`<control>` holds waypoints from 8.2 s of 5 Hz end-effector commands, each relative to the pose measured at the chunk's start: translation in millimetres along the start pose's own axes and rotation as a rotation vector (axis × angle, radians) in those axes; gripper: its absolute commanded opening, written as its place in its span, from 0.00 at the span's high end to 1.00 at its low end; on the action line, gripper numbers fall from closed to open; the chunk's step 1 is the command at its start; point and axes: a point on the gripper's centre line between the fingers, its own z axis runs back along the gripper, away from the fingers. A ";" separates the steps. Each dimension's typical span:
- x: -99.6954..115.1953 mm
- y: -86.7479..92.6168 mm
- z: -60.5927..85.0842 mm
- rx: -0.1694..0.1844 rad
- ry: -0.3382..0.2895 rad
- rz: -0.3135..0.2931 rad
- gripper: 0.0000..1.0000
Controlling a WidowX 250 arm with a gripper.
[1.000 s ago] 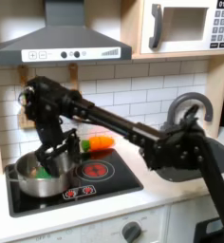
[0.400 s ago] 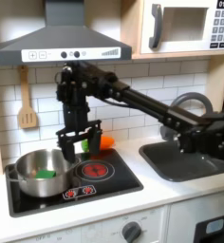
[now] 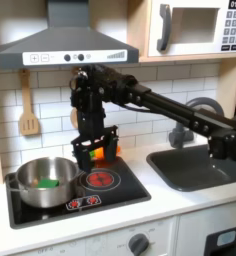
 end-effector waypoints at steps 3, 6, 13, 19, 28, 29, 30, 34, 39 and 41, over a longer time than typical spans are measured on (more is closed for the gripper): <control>-56.5 -29.4 -8.8 -0.040 0.056 -0.030 0.00; -90.2 -34.2 -9.7 -0.045 0.074 -0.066 0.00; -79.7 -41.0 -20.1 -0.062 0.078 -0.055 0.00; -20.0 -62.8 -32.4 -0.058 0.019 -0.027 0.00; 57.5 -89.8 -41.4 -0.070 0.005 -0.008 0.00; 66.8 -92.3 -44.3 -0.078 0.005 -0.001 0.00; 69.4 -94.0 -40.2 -0.077 -0.006 0.001 0.00; 72.3 -94.1 -45.5 -0.074 0.009 0.008 0.00; -7.2 -77.0 -42.3 -0.078 0.088 -0.040 0.00; -43.7 -64.0 -31.1 -0.094 0.081 -0.031 0.00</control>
